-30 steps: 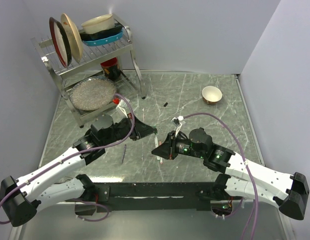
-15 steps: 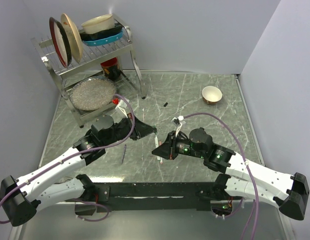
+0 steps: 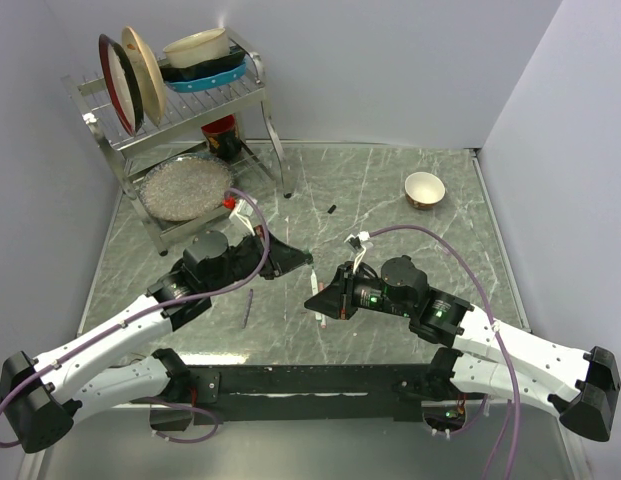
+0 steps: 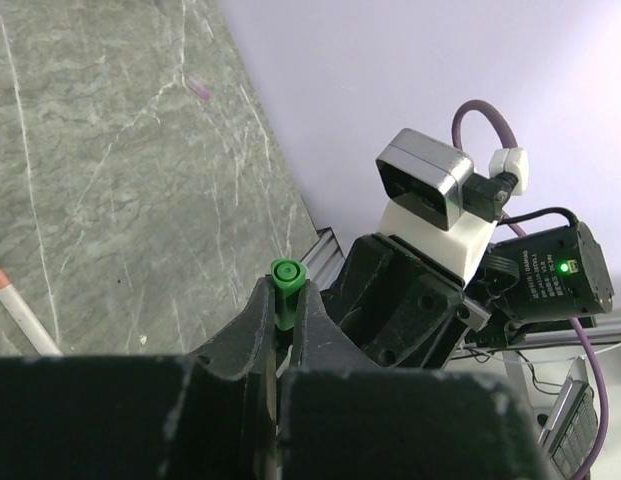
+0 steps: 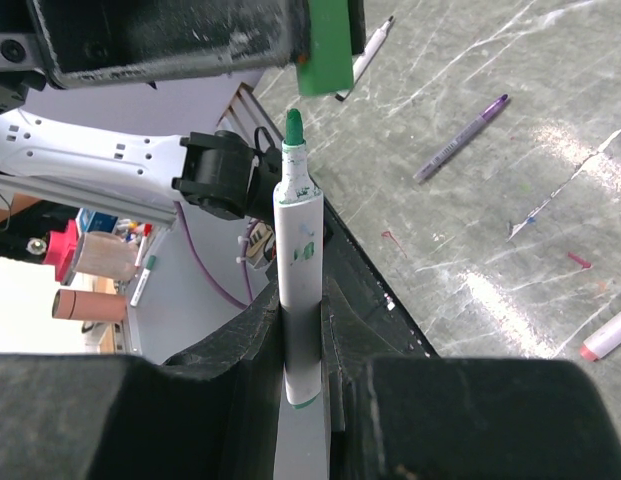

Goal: Insert the pens into the pen caps

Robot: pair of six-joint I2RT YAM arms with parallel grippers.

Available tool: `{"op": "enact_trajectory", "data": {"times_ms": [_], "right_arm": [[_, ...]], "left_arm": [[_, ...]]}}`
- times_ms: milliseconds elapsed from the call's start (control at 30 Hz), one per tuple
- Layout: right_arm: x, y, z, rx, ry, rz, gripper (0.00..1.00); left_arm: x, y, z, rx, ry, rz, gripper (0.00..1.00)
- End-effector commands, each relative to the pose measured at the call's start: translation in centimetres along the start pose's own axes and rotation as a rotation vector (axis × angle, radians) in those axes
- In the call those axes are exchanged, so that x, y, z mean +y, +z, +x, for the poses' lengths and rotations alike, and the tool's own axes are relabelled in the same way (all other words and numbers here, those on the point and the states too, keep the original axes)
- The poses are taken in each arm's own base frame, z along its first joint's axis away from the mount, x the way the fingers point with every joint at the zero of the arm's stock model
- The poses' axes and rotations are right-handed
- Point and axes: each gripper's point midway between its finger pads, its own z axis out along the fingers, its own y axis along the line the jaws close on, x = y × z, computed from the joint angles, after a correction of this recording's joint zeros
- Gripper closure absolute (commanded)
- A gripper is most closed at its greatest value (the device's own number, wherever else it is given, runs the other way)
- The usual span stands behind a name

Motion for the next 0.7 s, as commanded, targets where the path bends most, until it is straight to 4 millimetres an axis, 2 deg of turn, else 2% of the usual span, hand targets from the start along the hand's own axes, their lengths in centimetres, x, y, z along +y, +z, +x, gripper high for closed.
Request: {"op": "enact_trajectory", "data": {"times_ms": [0, 333, 667], "right_arm": [[1.8, -0.4, -2.1, -0.060, -0.021, -0.044, 1.00], [1.9, -0.3, -2.2, -0.058, -0.023, -0.048, 1.00], [1.7, -0.2, -1.4, -0.038, -0.008, -0.053, 1.00]], "left_arm": [[-1.3, -0.3, 0.1, 0.003, -0.004, 0.070, 0.99], [-1.2, -0.5, 0.6, 0.016, -0.022, 0.078, 0.99], [-2.4, -0.5, -1.2, -0.028, -0.024, 0.047, 0.99]]}}
